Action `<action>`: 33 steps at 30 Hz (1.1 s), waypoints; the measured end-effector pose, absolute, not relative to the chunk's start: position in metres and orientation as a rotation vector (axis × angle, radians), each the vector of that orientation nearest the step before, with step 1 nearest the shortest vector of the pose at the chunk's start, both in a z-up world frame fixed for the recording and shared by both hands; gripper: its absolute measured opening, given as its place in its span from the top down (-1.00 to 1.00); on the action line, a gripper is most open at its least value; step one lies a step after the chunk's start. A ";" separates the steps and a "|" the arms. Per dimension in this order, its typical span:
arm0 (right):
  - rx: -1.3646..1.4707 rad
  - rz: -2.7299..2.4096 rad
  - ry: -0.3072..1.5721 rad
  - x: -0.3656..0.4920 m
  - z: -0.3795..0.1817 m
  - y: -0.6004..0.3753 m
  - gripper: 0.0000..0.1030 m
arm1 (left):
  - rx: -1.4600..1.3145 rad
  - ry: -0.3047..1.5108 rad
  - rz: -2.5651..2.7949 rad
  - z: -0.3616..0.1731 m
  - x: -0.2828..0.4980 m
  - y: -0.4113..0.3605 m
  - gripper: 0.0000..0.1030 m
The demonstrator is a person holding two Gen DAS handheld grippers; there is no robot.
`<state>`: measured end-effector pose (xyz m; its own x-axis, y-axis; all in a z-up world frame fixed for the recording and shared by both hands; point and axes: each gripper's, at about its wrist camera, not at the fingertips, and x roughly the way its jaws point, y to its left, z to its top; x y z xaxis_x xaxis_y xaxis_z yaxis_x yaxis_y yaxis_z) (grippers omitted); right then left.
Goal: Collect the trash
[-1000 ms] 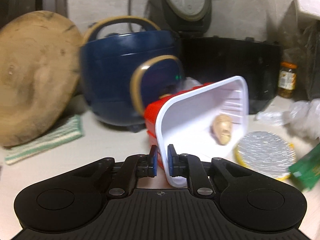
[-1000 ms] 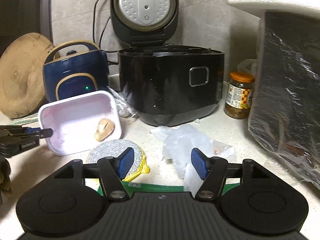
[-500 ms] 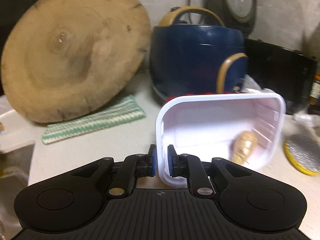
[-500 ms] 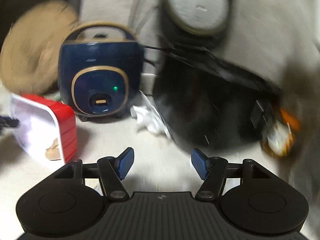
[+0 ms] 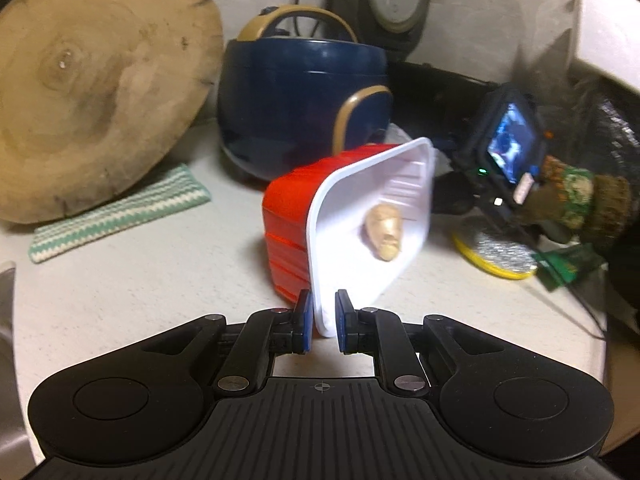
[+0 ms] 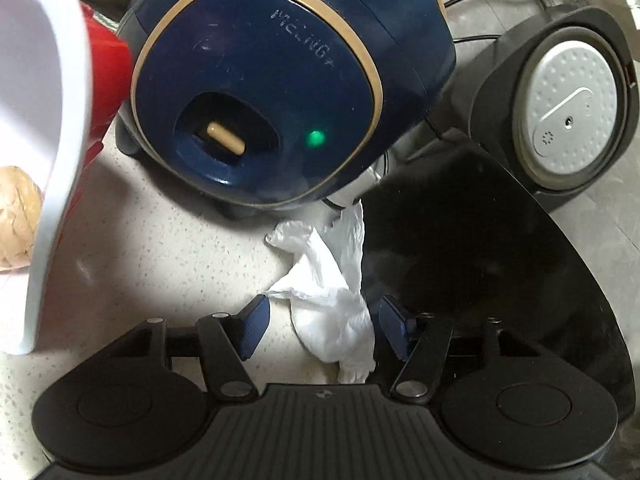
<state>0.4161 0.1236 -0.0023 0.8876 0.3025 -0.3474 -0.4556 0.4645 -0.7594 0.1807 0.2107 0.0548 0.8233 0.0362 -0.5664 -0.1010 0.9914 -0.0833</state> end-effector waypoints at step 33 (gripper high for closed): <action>-0.115 0.578 0.540 0.300 0.068 -0.118 0.70 | -0.105 0.552 -0.119 0.038 0.196 0.142 0.69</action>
<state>0.3002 -0.1183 0.0685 0.7033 0.4890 -0.5160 -0.5476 0.8355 0.0453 0.1957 0.1415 0.0383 0.8450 -0.1411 -0.5158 0.0846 0.9877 -0.1316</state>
